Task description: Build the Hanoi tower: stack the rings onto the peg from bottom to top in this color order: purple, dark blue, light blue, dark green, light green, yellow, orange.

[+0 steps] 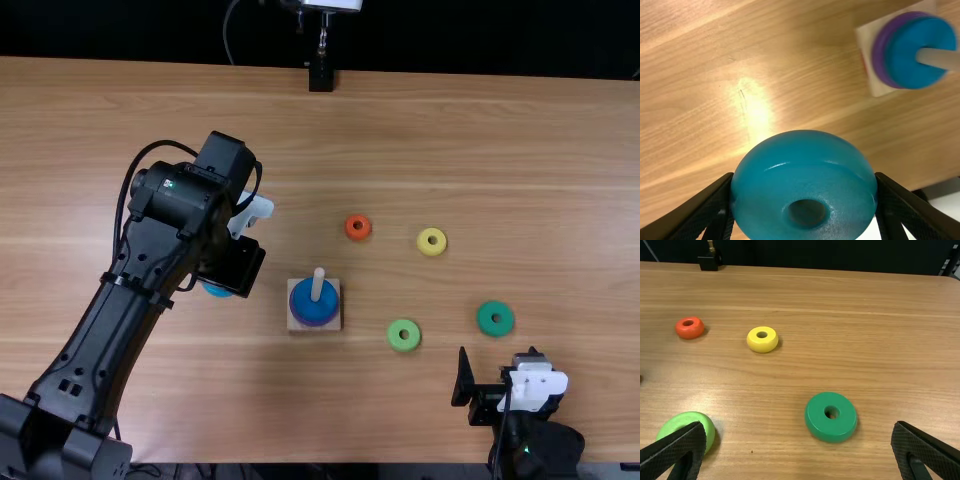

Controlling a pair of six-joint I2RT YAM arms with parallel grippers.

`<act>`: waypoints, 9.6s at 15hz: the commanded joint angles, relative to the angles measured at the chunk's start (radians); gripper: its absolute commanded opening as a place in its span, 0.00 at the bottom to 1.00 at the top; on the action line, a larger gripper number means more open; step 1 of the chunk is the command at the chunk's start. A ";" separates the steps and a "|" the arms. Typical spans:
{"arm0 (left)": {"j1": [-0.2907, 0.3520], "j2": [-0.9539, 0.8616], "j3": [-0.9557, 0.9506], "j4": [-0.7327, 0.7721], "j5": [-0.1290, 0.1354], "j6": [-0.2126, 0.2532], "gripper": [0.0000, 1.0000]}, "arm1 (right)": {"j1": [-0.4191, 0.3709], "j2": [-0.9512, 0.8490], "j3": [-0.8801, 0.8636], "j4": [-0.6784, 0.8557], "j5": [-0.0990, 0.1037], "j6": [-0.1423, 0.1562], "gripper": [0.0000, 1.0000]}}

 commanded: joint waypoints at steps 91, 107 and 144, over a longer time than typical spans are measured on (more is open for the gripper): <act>0.165 -0.471 -0.470 0.810 -0.036 -0.205 1.00 | -0.012 -0.007 -0.119 -0.063 0.010 0.003 1.00; 0.346 -1.295 -1.397 1.416 -0.082 -0.021 1.00 | -0.012 -0.007 -0.119 -0.063 0.010 0.003 1.00; 0.350 -1.794 -1.798 0.961 0.019 -0.021 1.00 | -0.012 -0.007 -0.119 -0.063 0.010 0.003 1.00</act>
